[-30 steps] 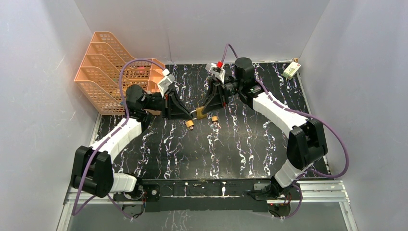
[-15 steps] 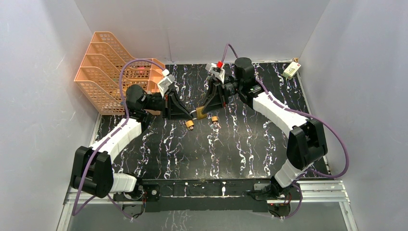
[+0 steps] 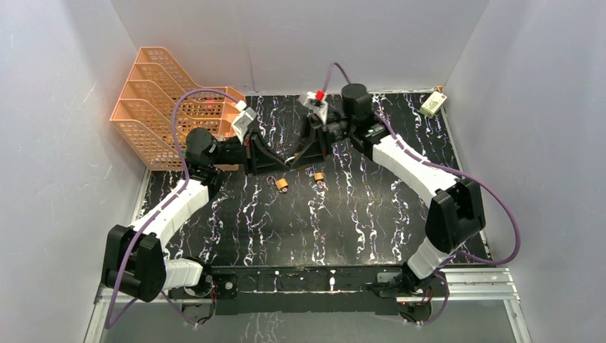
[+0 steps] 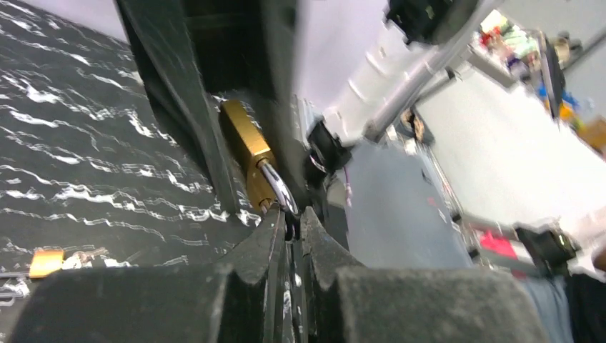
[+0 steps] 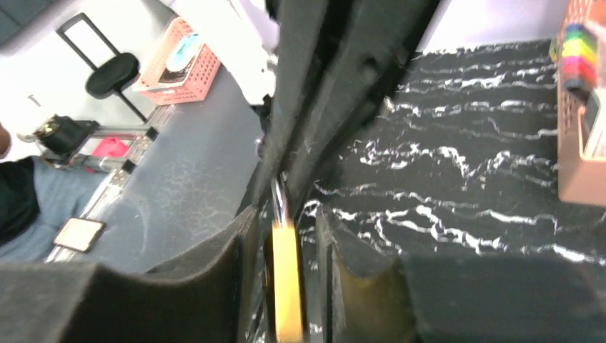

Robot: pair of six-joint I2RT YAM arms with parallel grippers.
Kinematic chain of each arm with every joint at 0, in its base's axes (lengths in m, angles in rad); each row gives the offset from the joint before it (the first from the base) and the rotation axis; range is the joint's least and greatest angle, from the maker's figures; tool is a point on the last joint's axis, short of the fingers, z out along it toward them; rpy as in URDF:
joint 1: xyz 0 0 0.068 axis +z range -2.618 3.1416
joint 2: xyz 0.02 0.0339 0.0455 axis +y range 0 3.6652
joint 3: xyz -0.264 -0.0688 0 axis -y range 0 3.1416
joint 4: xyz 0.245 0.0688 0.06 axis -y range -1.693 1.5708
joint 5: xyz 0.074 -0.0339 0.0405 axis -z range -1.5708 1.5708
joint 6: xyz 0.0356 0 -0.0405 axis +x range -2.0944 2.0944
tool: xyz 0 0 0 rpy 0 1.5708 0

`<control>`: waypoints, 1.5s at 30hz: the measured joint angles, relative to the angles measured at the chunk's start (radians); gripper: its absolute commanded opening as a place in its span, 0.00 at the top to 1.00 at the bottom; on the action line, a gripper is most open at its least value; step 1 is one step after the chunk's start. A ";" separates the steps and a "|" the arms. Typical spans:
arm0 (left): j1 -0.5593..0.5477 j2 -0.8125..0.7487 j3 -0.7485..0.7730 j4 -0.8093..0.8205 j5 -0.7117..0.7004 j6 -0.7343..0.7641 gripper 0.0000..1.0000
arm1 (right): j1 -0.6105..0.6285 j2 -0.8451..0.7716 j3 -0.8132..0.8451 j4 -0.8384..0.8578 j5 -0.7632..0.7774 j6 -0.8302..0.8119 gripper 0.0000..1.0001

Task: Lock with the key
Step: Lock the lock.

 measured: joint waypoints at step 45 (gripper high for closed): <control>0.099 -0.032 0.113 -0.252 -0.138 0.101 1.00 | -0.304 -0.178 -0.401 0.996 0.161 0.599 0.26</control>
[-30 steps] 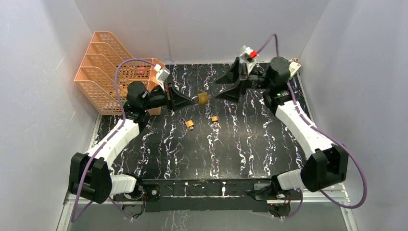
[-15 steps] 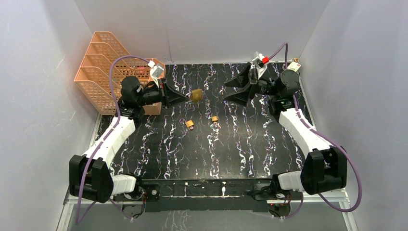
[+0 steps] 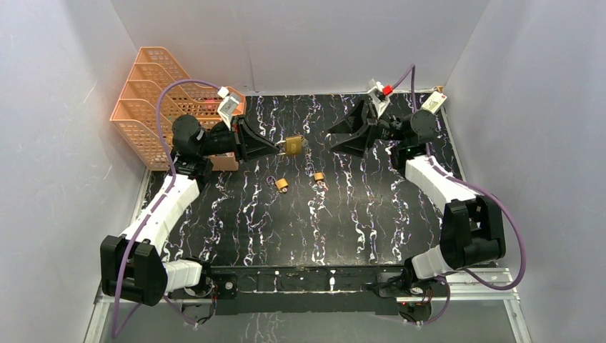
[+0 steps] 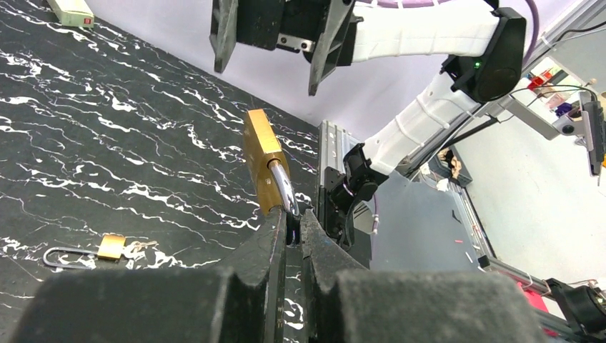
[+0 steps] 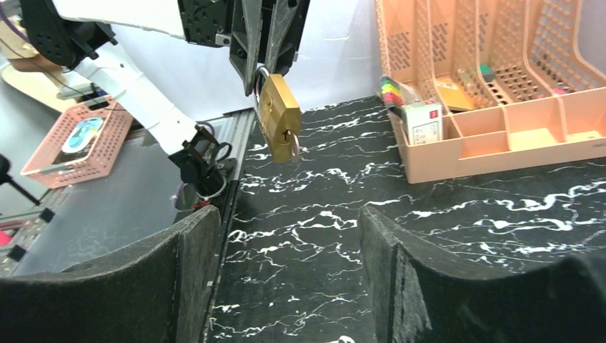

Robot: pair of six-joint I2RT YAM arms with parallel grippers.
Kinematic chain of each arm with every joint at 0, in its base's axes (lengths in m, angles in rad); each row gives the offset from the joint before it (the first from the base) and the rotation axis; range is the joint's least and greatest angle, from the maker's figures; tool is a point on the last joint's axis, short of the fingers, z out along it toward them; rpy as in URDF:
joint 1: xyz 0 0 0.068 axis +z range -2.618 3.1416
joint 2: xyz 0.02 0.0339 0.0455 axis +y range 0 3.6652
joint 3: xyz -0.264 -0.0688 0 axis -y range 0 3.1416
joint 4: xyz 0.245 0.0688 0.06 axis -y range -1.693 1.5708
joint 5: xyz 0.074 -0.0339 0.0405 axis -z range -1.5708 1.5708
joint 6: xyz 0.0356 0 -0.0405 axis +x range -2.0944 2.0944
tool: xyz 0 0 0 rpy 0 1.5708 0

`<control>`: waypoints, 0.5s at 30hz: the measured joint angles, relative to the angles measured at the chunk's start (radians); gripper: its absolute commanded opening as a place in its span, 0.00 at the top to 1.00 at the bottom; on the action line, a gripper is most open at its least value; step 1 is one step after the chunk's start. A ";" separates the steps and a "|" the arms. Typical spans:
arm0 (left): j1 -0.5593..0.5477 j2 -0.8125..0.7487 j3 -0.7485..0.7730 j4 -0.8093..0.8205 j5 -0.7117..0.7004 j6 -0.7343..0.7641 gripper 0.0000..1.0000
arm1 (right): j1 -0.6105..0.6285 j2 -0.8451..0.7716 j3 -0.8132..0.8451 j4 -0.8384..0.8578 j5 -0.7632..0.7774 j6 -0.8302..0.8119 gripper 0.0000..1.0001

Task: Lock with the key
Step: Lock the lock.

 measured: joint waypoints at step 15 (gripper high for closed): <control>0.000 -0.019 0.000 0.032 0.004 -0.040 1.00 | 0.154 0.027 0.044 -0.127 -0.001 -0.120 0.48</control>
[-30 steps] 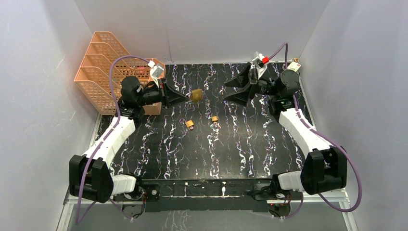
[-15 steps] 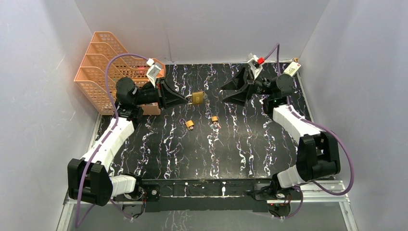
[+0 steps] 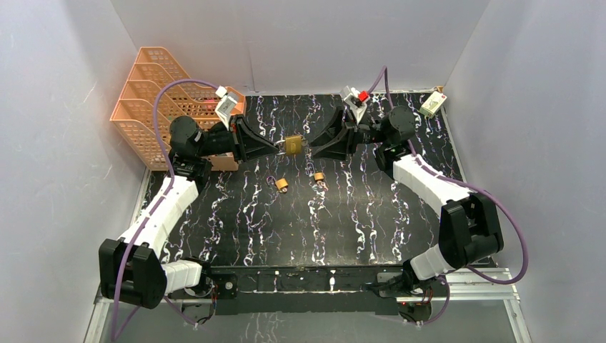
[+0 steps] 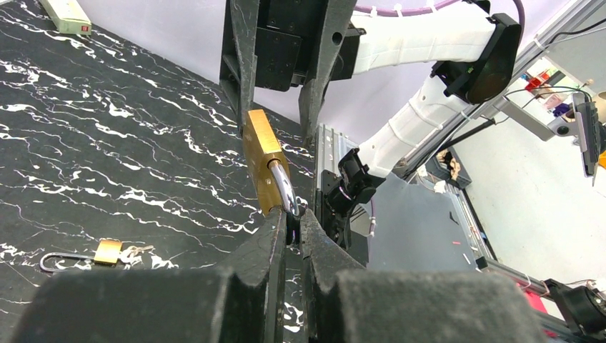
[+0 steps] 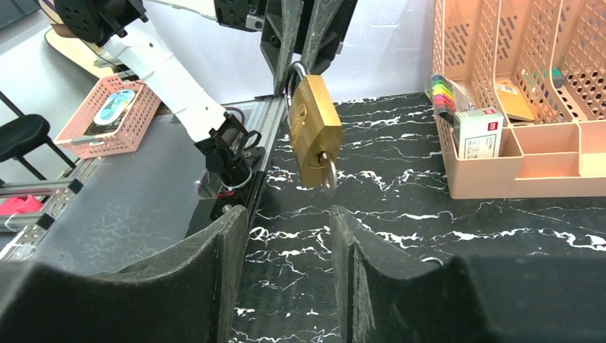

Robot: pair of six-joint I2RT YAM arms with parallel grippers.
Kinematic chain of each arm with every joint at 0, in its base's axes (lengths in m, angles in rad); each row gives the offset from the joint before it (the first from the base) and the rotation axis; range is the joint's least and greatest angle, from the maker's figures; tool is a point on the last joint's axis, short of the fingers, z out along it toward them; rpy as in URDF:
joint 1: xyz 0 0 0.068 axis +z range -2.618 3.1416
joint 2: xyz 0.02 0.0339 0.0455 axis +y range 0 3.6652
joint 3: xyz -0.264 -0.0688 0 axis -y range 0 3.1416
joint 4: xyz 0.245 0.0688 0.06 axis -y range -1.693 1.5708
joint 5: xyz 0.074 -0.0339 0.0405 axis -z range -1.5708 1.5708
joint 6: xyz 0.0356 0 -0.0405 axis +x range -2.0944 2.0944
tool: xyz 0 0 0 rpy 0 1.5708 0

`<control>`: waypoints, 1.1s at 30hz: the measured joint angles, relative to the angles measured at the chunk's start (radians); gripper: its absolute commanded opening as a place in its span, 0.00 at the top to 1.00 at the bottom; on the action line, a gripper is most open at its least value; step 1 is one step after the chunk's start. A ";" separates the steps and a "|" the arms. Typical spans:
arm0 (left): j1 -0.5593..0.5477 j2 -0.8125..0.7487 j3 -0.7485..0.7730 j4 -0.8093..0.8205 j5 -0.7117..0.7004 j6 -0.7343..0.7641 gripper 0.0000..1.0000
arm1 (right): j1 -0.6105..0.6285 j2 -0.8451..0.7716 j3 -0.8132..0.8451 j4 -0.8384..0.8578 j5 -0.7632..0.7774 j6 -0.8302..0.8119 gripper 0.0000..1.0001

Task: Lock with the key
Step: Lock the lock.

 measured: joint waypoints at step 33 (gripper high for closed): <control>0.001 -0.009 -0.009 0.002 -0.001 0.016 1.00 | 0.045 0.059 0.113 -0.163 0.012 -0.107 1.00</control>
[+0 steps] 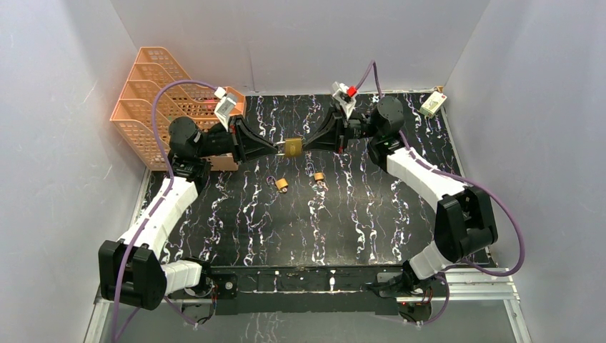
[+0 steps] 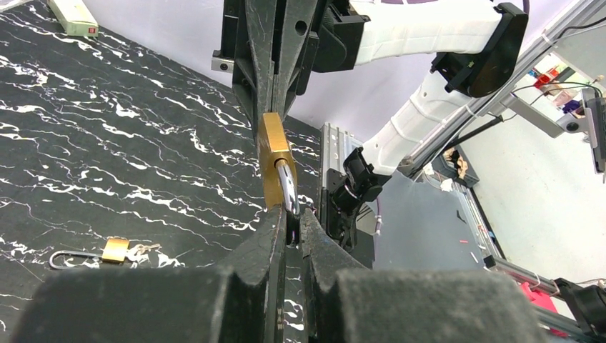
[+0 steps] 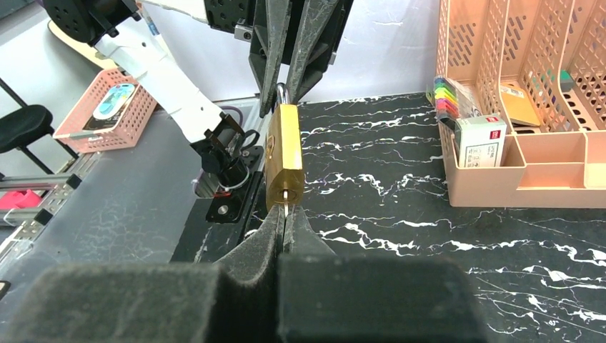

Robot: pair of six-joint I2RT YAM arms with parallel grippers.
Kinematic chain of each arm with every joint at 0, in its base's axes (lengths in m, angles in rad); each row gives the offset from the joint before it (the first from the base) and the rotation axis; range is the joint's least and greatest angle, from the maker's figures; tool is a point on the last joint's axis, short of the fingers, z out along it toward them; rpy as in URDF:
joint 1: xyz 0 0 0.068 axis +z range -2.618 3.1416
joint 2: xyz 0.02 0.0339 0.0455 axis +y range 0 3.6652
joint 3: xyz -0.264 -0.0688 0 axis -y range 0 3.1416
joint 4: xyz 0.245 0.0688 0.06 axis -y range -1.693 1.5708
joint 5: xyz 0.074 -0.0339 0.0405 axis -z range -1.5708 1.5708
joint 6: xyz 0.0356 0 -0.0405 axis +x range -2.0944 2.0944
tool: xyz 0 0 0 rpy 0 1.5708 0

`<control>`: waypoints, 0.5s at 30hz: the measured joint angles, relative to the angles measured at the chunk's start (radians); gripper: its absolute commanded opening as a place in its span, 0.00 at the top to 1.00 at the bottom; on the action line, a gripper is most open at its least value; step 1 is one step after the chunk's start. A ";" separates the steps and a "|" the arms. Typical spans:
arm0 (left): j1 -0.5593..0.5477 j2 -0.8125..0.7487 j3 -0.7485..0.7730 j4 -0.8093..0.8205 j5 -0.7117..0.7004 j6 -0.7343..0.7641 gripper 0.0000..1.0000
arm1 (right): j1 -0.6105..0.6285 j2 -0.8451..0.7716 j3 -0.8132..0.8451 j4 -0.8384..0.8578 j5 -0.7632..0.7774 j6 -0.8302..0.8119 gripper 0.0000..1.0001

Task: Lock with the key
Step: Lock the lock.

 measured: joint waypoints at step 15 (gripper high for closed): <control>0.084 -0.091 0.002 -0.109 0.012 0.083 1.00 | -0.323 -0.107 -0.265 0.051 0.034 0.052 1.00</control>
